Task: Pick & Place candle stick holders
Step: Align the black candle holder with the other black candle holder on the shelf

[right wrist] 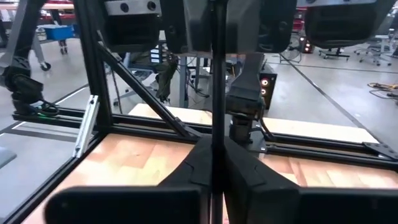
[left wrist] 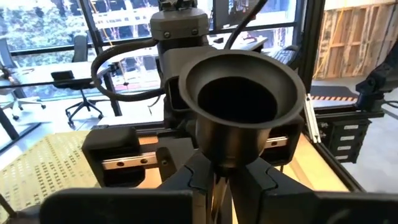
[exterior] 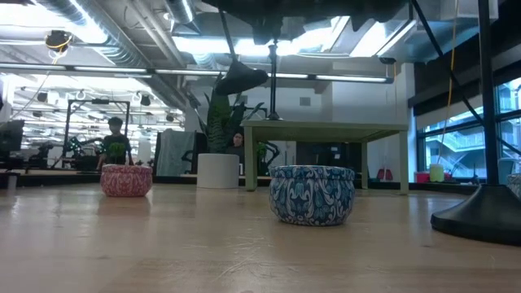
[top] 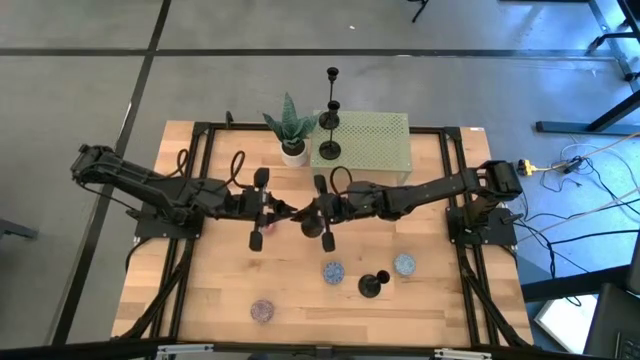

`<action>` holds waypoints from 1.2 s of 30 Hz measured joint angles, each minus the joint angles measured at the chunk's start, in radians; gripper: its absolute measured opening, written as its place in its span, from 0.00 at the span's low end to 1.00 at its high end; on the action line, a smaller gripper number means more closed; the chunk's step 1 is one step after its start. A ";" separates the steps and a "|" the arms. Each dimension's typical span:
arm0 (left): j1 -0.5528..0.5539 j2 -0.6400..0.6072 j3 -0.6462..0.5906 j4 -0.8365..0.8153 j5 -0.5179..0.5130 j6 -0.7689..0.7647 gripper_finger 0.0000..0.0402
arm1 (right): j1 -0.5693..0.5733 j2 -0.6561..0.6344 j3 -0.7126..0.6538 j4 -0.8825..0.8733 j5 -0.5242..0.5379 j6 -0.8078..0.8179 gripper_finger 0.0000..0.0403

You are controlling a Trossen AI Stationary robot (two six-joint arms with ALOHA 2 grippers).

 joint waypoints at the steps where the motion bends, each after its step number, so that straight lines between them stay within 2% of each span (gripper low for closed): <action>1: 0.005 0.000 0.000 0.000 0.000 0.001 0.08 | 0.000 0.000 0.000 -0.001 0.002 0.001 0.06; 5: 0.026 0.000 0.000 -0.002 0.034 0.003 0.09 | -0.001 0.000 0.000 -0.025 0.010 0.005 0.09; 9: 0.036 0.000 0.000 -0.004 0.065 0.004 0.12 | -0.001 -0.001 0.000 -0.048 0.007 0.008 0.04; 17: 0.036 -0.001 0.000 -0.023 0.066 0.004 0.22 | 0.000 -0.001 0.000 -0.065 0.001 0.108 0.06; 21: 0.036 -0.001 0.000 -0.050 0.065 0.004 0.27 | 0.007 -0.002 0.000 -0.084 0.001 0.158 0.04; 36: 0.024 -0.003 0.000 -0.090 0.029 0.022 0.41 | 0.012 -0.051 0.000 -0.130 0.032 0.184 0.04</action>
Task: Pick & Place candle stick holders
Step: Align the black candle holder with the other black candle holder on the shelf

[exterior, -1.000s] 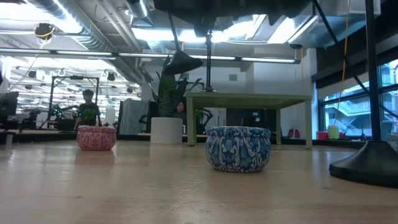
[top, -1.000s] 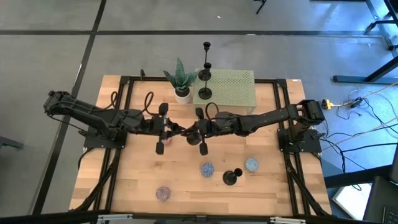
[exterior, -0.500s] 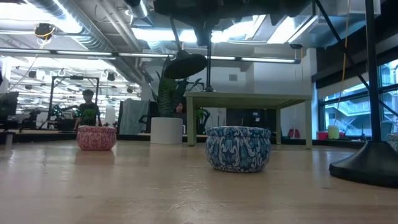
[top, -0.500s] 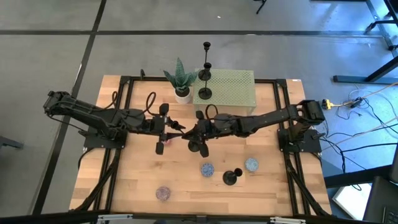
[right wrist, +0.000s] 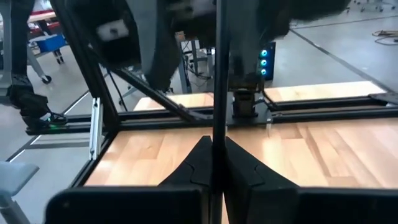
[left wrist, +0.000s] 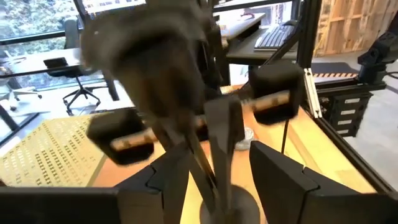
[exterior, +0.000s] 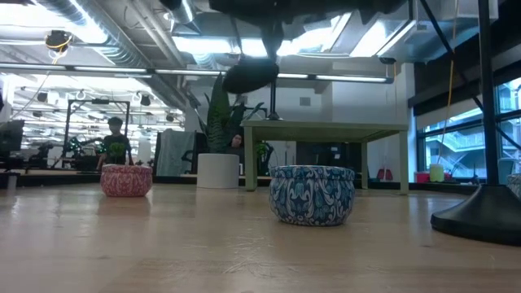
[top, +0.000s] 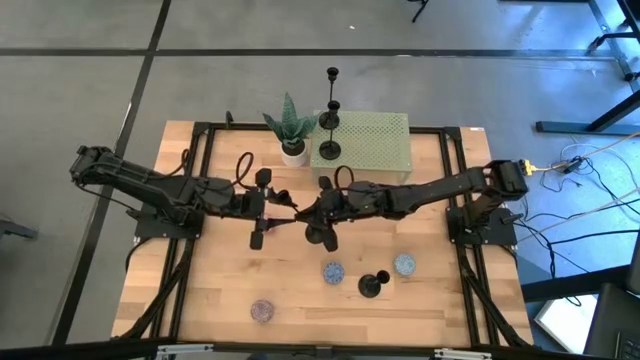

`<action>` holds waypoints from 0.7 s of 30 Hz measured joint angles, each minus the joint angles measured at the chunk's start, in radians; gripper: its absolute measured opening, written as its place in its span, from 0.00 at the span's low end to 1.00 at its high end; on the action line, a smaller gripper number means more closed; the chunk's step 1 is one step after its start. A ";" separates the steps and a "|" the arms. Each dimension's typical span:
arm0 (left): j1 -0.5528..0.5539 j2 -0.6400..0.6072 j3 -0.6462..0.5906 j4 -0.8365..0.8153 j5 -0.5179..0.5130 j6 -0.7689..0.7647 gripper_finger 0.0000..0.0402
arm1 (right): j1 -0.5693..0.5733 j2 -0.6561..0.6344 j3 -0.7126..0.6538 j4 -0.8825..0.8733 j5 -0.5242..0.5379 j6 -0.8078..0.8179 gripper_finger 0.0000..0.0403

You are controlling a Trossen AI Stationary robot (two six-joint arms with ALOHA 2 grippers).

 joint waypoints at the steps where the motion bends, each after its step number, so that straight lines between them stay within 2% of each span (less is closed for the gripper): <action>1: 0.000 -0.001 0.000 -0.001 -0.016 0.000 0.41 | 0.000 -0.009 0.000 -0.012 0.003 0.000 0.04; 5: 0.001 -0.001 0.000 -0.001 -0.078 0.000 0.41 | 0.010 -0.057 0.000 -0.077 0.005 0.000 0.05; 12: 0.001 -0.001 0.000 -0.011 -0.092 0.000 0.41 | 0.074 -0.205 0.000 -0.183 0.035 -0.064 0.04; 15: 0.001 -0.001 0.000 -0.017 -0.092 0.000 0.41 | 0.112 -0.301 0.000 -0.258 0.144 -0.159 0.04; 21: 0.001 -0.001 0.000 -0.023 -0.092 0.000 0.41 | 0.173 -0.443 0.000 -0.421 0.464 -0.276 0.04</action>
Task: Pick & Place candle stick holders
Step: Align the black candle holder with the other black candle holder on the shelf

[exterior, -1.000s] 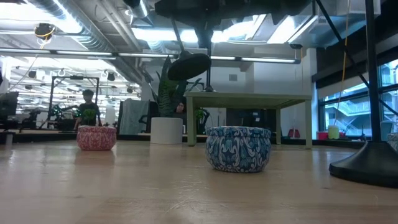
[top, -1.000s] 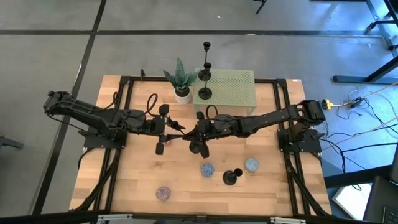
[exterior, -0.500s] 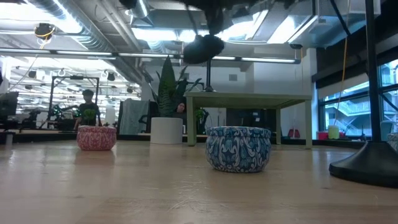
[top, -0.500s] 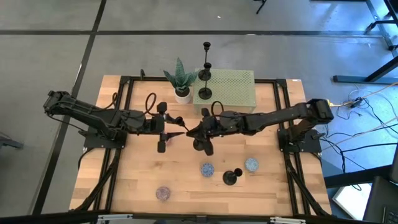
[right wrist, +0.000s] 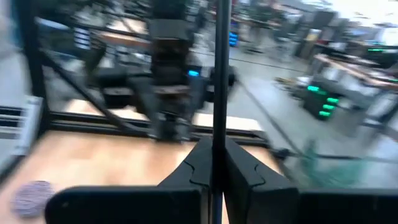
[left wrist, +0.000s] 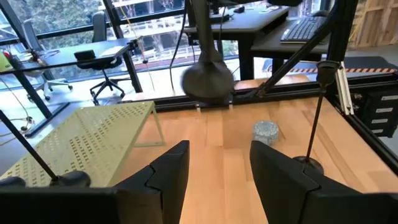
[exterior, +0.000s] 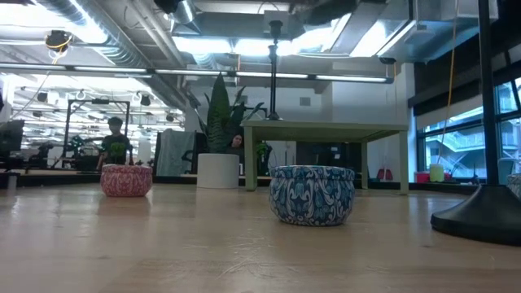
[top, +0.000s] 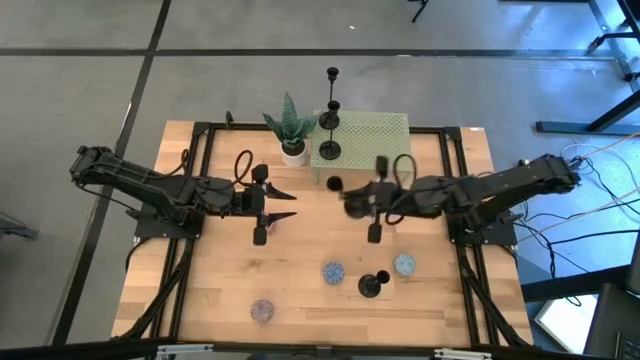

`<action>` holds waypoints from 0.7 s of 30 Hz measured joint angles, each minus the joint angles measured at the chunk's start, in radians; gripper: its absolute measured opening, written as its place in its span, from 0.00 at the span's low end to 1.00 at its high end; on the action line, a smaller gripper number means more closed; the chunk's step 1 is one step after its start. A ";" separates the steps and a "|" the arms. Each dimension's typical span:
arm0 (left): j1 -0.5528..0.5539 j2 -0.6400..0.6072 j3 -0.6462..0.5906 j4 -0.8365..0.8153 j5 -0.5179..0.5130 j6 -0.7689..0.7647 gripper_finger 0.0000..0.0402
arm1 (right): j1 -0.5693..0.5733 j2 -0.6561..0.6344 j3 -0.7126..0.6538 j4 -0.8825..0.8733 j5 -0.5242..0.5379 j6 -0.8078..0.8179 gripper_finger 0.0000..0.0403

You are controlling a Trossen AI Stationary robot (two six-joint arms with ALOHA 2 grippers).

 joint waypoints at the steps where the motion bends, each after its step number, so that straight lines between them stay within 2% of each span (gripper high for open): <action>1: 0.000 0.000 0.000 0.000 0.000 0.000 0.41 | 0.003 -0.010 0.000 -0.022 0.030 -0.010 0.04; 7: 0.000 0.000 0.000 0.000 -0.033 0.000 0.40 | -0.022 -0.087 -0.091 0.049 0.063 -0.085 0.04; 12: 0.000 -0.008 0.000 -0.005 -0.073 0.052 0.38 | -0.109 -0.254 -0.173 0.088 0.110 -0.140 0.04; 14: 0.000 -0.025 -0.001 -0.032 -0.088 0.079 0.38 | -0.171 -0.330 -0.227 0.110 0.073 -0.136 0.04; 16: 0.000 -0.045 -0.001 -0.051 -0.101 0.093 0.37 | -0.250 -0.387 -0.305 0.159 -0.011 -0.135 0.04; 19: 0.000 -0.082 -0.001 -0.073 -0.157 0.096 0.36 | -0.381 -0.433 -0.441 0.318 -0.148 -0.136 0.04; 21: 0.000 -0.107 -0.001 -0.079 -0.201 0.096 0.35 | -0.467 -0.439 -0.515 0.448 -0.200 -0.136 0.04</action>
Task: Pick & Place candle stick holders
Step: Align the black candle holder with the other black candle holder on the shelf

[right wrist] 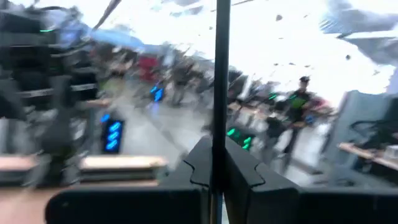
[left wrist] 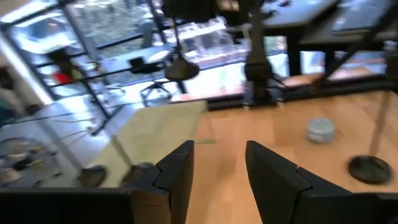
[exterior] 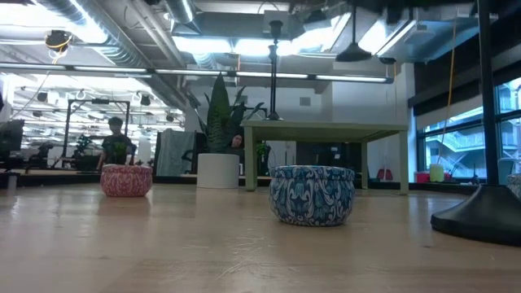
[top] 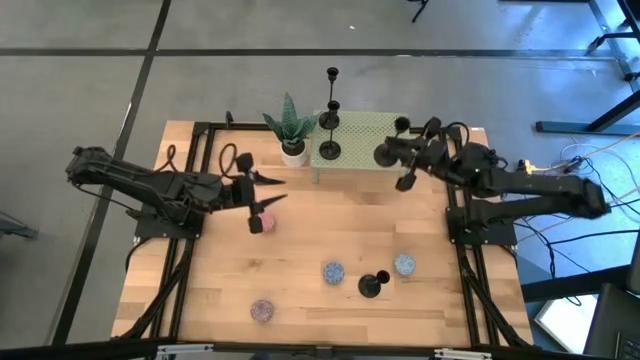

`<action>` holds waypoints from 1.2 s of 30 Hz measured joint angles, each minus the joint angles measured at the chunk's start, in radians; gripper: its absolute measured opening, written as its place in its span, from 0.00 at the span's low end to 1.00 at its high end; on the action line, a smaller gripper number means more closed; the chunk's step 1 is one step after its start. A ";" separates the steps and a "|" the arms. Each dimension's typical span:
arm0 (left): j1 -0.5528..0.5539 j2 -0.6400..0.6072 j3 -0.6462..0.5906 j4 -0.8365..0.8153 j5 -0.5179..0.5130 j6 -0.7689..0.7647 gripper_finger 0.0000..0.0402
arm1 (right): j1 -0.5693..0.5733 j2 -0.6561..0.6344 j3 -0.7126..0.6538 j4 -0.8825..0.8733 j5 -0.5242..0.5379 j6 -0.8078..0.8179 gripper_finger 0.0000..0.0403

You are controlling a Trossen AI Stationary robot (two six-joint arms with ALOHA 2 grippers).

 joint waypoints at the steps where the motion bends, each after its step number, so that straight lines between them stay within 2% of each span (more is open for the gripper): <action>1: 0.000 -0.009 0.000 0.000 -0.021 0.000 0.34 | -0.043 0.003 -0.030 0.050 -0.016 0.011 0.04; 7: 0.001 -0.045 0.000 0.001 -0.096 0.009 0.33 | -0.255 0.117 -0.097 0.254 -0.178 0.144 0.04; 14: 0.001 -0.040 0.000 0.002 -0.106 0.009 0.33 | -0.393 0.336 -0.098 0.477 -0.276 0.259 0.05; 19: 0.001 -0.041 0.000 0.003 -0.106 0.009 0.34 | -0.438 0.472 -0.068 0.605 -0.292 0.307 0.05; 25: 0.001 -0.041 0.000 0.003 -0.106 0.035 0.33 | -0.448 0.627 0.054 0.593 -0.340 0.311 0.05; 32: 0.001 -0.041 0.000 -0.022 -0.106 0.034 0.33 | -0.448 0.741 0.165 0.589 -0.336 0.311 0.05; 36: 0.001 -0.041 0.000 -0.040 -0.105 0.034 0.33 | -0.450 0.778 0.177 0.587 -0.286 0.304 0.05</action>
